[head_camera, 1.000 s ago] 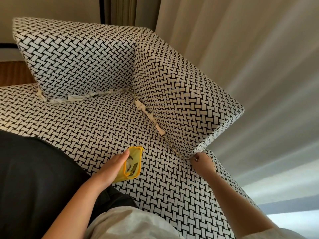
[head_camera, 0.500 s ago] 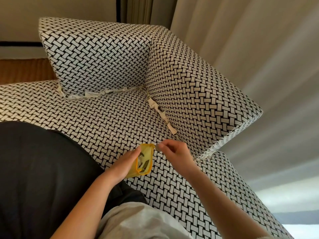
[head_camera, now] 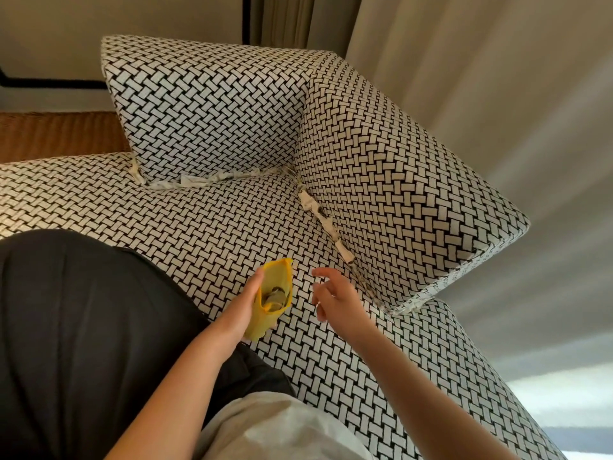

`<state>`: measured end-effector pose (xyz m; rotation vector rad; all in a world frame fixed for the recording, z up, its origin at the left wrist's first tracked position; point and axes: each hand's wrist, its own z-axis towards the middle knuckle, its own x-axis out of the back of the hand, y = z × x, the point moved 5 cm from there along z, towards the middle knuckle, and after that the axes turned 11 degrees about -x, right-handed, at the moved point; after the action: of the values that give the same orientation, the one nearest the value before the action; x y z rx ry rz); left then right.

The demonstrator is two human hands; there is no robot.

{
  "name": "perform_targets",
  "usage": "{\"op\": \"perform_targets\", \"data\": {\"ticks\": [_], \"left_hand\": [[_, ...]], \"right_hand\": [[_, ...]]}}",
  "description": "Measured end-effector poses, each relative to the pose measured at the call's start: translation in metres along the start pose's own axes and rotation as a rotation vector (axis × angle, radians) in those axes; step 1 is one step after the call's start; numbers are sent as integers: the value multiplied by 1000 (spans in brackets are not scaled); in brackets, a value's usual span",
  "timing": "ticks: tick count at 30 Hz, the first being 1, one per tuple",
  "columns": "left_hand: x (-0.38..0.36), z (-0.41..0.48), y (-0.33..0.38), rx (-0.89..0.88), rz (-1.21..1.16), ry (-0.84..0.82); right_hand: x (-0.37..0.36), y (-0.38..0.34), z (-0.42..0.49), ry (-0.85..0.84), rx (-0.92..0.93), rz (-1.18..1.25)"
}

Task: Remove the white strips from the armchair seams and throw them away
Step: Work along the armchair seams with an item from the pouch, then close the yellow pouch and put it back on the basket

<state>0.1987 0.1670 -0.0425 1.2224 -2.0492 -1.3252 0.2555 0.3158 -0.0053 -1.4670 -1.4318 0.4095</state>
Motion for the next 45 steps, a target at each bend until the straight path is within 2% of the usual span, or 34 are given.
{"op": "perform_targets", "data": {"ticks": [4,10,13,17,22,27,32,36,40,42,45], "left_hand": [[3,3,6,-71,-222,84],[11,2,15,-195,-390,153],[16,3,19,-269,-469,189],[24,2,28,-377,-417,239],[48,-5,36,-347,-544,428],[79,-25,61,-398,-615,440],[122,-52,103,-444,-513,395],[156,-73,136,-463,-183,425],[184,-96,172,-526,93,429],[190,-107,191,-573,237,390],[198,-121,220,-689,379,450]], "right_hand": [[-26,-22,5,-110,-23,34],[-63,-69,6,-235,96,-33],[-72,-79,11,-196,123,-127],[-82,-95,14,-179,189,-219],[-90,-124,20,-179,318,-342],[-89,-165,18,-117,502,-457],[-93,-212,6,60,718,-522],[-103,-245,-1,109,819,-458],[-119,-275,-10,61,952,-380],[-127,-293,-16,-16,1014,-343],[-137,-321,-21,-141,1049,-302]]}}
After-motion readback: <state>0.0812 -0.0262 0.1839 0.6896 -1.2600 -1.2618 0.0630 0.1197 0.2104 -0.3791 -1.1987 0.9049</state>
